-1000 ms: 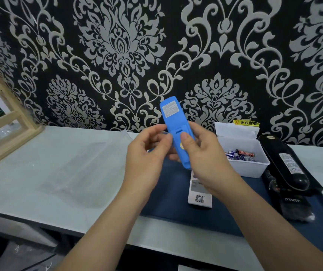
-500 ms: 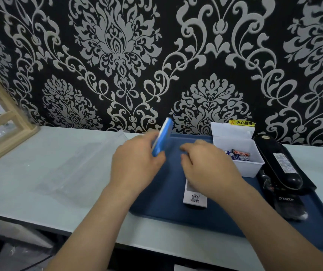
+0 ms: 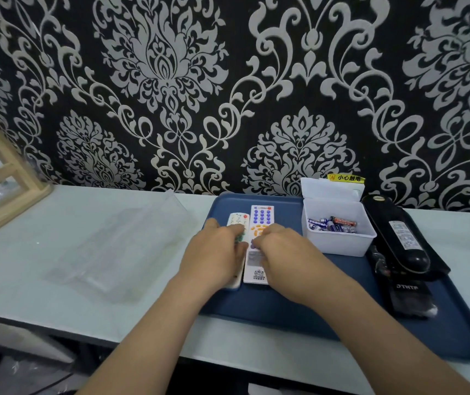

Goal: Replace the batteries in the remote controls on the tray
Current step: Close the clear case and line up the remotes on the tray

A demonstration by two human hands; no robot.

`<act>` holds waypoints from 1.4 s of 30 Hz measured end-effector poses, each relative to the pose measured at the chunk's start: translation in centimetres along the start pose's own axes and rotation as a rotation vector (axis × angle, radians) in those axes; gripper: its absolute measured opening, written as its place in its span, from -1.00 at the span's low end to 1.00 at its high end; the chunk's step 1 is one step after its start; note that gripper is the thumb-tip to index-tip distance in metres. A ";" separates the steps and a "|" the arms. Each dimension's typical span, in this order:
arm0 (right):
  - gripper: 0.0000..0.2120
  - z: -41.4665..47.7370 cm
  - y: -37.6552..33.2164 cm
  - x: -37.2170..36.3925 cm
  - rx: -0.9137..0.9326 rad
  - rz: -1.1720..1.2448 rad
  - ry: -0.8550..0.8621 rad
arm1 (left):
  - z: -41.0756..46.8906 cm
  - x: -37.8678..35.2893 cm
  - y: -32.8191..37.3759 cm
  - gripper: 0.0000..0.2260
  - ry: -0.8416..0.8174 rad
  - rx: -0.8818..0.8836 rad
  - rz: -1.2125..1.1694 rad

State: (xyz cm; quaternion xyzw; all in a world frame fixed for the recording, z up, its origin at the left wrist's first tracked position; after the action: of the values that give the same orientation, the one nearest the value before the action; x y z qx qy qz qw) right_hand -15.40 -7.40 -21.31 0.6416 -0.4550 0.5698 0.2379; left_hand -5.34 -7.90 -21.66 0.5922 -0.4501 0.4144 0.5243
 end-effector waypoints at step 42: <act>-0.26 1.2 -0.2 4.2 0.592 1.406 -0.145 | -8.4 12.0 -2.3 -0.42 0.697 -0.337 -0.356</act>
State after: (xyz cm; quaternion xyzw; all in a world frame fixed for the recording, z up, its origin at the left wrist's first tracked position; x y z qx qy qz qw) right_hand -14.92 -9.62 -17.58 0.2738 -0.5991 0.6417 -0.3930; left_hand -0.24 -0.66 -9.74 0.3911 -0.1981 0.4134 0.7981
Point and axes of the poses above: each hand's wrist, its own z-axis towards the middle knuckle, its own x-axis out of the back of the hand, y = z × x, the point moved 9 cm from there along z, towards the middle knuckle, and after that the axes turned 9 degrees about -y, right-handed, at the moved point
